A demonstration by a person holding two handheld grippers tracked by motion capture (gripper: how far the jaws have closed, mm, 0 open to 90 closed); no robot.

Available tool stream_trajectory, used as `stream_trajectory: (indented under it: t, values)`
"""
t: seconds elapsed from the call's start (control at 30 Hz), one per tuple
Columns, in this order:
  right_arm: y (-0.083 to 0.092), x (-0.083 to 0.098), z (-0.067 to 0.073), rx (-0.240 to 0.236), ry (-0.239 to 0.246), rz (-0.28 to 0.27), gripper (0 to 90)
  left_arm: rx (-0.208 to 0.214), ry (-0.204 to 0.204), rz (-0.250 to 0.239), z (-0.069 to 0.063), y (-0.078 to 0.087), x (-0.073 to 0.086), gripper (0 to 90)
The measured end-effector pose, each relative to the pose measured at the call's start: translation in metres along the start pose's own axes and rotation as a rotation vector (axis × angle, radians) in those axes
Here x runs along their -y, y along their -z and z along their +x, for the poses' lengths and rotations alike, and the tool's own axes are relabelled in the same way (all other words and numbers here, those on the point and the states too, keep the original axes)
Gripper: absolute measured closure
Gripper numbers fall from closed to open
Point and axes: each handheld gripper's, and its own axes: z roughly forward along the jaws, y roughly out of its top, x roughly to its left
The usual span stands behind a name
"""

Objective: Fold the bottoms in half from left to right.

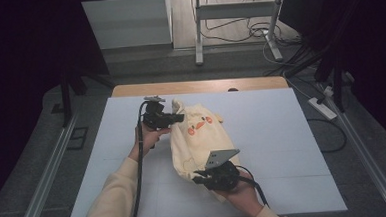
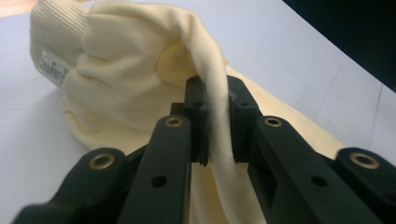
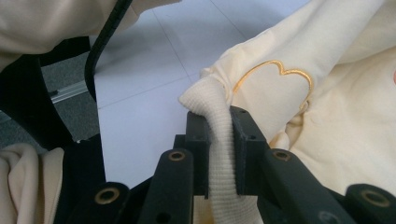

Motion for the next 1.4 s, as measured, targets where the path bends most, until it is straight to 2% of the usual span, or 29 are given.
stream_trajectory:
  t: [0.77,1.2,1.4]
  values:
    - [0.018,0.02,-0.008,0.029,-0.056,-0.006,78.4,0.001,-0.018,-0.002,-0.01,-0.011,-0.003,80.6]
    - [0.024,0.026,-0.013,0.043,-0.072,-0.004,78.7,0.004,-0.014,-0.002,-0.011,-0.015,-0.003,80.5]
    - [0.026,0.028,-0.013,0.047,-0.076,-0.003,78.8,0.0,-0.029,-0.007,-0.015,-0.015,-0.005,80.5]
